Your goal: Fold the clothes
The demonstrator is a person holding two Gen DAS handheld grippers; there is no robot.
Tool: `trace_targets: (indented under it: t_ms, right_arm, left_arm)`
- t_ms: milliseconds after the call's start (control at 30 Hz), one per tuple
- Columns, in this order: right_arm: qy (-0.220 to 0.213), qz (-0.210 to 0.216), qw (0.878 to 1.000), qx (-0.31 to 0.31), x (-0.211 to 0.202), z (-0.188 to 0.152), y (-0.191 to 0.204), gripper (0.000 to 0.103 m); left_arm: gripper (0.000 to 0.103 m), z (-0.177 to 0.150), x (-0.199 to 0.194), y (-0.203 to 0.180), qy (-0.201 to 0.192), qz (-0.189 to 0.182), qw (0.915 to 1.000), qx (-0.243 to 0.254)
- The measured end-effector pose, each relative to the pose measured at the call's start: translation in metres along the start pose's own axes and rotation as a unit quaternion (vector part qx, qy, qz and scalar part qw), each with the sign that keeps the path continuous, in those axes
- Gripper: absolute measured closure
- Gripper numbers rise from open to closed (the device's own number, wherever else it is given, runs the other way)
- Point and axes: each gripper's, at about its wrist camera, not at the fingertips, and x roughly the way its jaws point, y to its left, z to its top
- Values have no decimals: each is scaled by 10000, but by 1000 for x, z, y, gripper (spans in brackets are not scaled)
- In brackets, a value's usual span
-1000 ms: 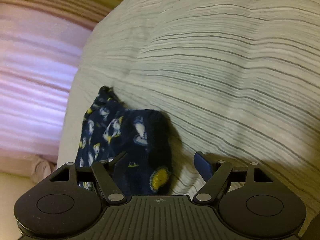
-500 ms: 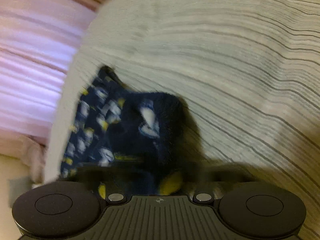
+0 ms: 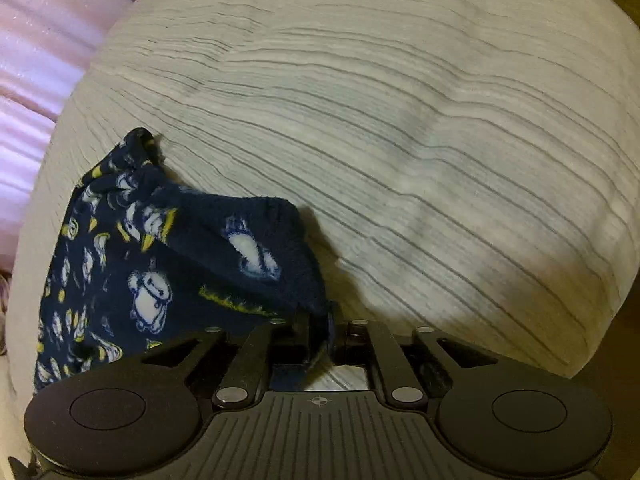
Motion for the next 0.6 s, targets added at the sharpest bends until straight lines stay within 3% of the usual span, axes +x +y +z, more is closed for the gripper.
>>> trace_targets:
  t_ms: [33,67,167,267,433,600]
  right_arm:
    - [-64,-127,9998,-122,-3,1,3,29]
    - [-164,-264,9991,-284,-8,1,6,27]
    - [-365,-607,9958,-577,-19,5,7,27]
    - [-501,-707,9952,-463,-23,6,6,27]
    - [-431,-560,9961,-522,-12,9,24,27]
    - [-641,-319,9909,-1139,-10,29,44,28]
  left_arm:
    - [82,6,-6,7,-93,53,9999,-81]
    - [83,12,-12,14,-203,114,9996,-171]
    - [85,32,-30,36,-533,295,9972,-441]
    - [80,65,-23,34,-799,132,9948,-617]
    - [81,83,16,-37,-423,-140,9989,-170]
    - [81,66,8,-124,-504,-875,9949,-62]
